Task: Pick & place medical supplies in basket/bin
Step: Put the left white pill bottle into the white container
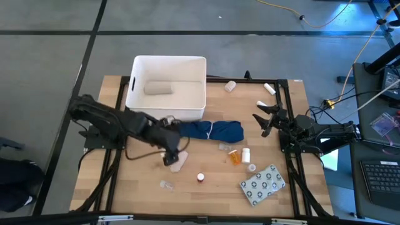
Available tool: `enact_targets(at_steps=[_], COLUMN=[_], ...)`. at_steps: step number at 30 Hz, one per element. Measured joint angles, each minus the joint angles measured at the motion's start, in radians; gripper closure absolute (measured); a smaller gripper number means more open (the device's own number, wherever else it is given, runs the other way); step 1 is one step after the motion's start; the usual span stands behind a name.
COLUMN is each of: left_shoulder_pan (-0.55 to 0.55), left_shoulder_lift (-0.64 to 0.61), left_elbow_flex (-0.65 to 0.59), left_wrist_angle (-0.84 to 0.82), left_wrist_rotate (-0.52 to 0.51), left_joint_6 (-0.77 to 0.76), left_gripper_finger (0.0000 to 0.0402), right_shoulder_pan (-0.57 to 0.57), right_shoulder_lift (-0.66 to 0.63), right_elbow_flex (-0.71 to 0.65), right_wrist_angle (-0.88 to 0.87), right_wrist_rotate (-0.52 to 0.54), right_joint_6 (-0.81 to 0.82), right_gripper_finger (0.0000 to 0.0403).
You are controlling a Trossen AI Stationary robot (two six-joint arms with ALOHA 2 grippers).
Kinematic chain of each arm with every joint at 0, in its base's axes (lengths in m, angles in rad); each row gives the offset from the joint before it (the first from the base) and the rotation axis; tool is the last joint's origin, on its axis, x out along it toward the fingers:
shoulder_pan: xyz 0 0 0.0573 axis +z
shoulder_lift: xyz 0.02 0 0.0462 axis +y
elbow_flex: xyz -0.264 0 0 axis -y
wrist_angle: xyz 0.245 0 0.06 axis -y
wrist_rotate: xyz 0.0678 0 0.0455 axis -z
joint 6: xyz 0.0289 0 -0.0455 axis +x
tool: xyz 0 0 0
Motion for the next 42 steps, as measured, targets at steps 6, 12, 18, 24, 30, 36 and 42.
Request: enact_targets(at_steps=[6,12,18,24,30,36,42], left_shoulder_pan=[-0.041,-0.046,-0.045,-0.037,-0.026,-0.023,-0.002], left_shoulder_lift=[0.129,0.225,0.283,0.312,0.322,0.322,0.316], left_elbow_flex=[0.0,0.0,0.0,0.0,0.0,0.0,0.0], left_wrist_angle=[0.035,0.045,0.044,0.045,0.045,0.045,-0.019], left_wrist_rotate=[0.039,0.214,0.359,0.303,0.279,0.28,0.181], left_joint_6=[-0.105,-0.113,-0.198,-0.219,-0.277,-0.325,-0.393], left_gripper_finger=[0.0116,0.0116,0.0116,0.0116,0.0116,0.0116,0.0116], right_shoulder_pan=[0.0,0.0,0.0,0.0,0.0,0.0,0.0], right_shoulder_lift=[0.0,0.0,0.0,0.0,0.0,0.0,0.0], right_elbow_flex=[0.0,0.0,0.0,0.0,0.0,0.0,0.0], right_wrist_angle=[0.0,0.0,0.0,0.0,0.0,0.0,0.0], right_wrist_rotate=[0.0,0.0,0.0,0.0,0.0,0.0,0.0], right_joint_6=[0.002,0.001,-0.002,-0.002,-0.004,-0.004,-0.005], right_gripper_finger=[0.0146,0.0146,0.0146,0.0146,0.0146,0.0146,0.0146])
